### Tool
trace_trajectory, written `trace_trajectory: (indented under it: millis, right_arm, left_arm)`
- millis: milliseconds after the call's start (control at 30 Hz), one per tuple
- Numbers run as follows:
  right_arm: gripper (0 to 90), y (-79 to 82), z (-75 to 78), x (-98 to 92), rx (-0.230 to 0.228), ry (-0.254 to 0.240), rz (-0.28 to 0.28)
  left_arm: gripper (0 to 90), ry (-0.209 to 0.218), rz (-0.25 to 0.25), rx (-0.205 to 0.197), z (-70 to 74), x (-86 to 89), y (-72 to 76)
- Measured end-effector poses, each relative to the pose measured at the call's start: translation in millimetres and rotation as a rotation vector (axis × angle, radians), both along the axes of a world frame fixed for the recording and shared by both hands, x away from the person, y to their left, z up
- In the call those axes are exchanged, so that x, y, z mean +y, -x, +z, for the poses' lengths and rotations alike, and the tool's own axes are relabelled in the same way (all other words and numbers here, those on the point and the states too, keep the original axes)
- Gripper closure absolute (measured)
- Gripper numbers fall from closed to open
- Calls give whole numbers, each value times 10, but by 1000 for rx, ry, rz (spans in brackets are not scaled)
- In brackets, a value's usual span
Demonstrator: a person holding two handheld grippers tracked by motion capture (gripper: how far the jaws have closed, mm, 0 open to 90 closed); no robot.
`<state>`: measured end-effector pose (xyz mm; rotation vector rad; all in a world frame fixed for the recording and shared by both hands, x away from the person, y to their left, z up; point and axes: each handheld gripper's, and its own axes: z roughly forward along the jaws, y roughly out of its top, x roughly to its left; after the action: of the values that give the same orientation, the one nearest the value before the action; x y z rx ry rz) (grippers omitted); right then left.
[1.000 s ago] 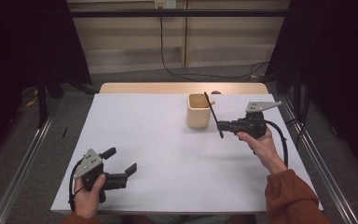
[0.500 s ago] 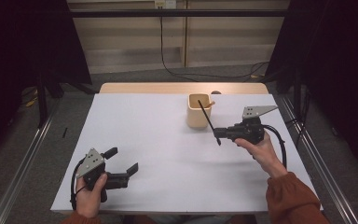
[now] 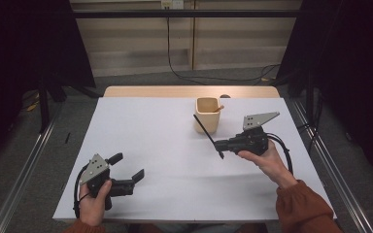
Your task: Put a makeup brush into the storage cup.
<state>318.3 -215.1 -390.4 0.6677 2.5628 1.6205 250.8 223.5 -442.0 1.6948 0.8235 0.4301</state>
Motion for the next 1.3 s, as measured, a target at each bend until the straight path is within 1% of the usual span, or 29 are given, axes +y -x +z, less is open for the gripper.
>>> trace_trajectory:
  millis: [167, 200, 300, 467, 600, 700, 767, 967, 1033, 1100, 1200, 1233, 1300]
  right_arm:
    - [854, 21, 24, 53, 2, 16, 28]
    - [854, 30, 32, 76, 2, 24, 42]
    - [854, 47, 50, 121, -1, 52, 62]
    - [854, 58, 91, 175, -4, 90, 74]
    - [854, 67, 133, 217, -1, 132, 88]
    - [854, 54, 146, 238, 7, 182, 91]
    - [854, 48, 152, 253, 12, 207, 93]
    - [854, 38, 156, 342, 35, 289, 128]
    - [854, 37, 155, 384, 48, 300, 140]
    - [854, 34, 156, 428, 51, 320, 153]
    - [854, 20, 169, 474, 52, 347, 166]
    - [854, 15, 177, 485, 49, 363, 168]
    - [854, 3, 192, 502, 41, 380, 168]
  left_arm:
    - [15, -1, -3, -1, 1, -4, 3]
    - [16, 0, -2, 1, 0, -5, 4]
    - [15, -1, -2, 0, 0, -2, 1]
    - [15, 4, 2, 2, 2, -1, -5]
    - [16, 2, -2, 0, 0, -5, -9]
    - [15, 1, -3, -1, 1, -9, -11]
    - [15, -2, -4, -2, 0, -8, -14]
    - [15, -4, -6, 0, 0, -12, -19]
    - [16, -2, -7, -1, 2, -8, -21]
    - [15, 2, 0, 1, 2, -3, -22]
    - [16, 0, -1, 0, 1, -2, -25]
    - [16, 0, -3, 0, 2, -4, -24]
    - [15, 1, -3, 0, 2, -6, -22]
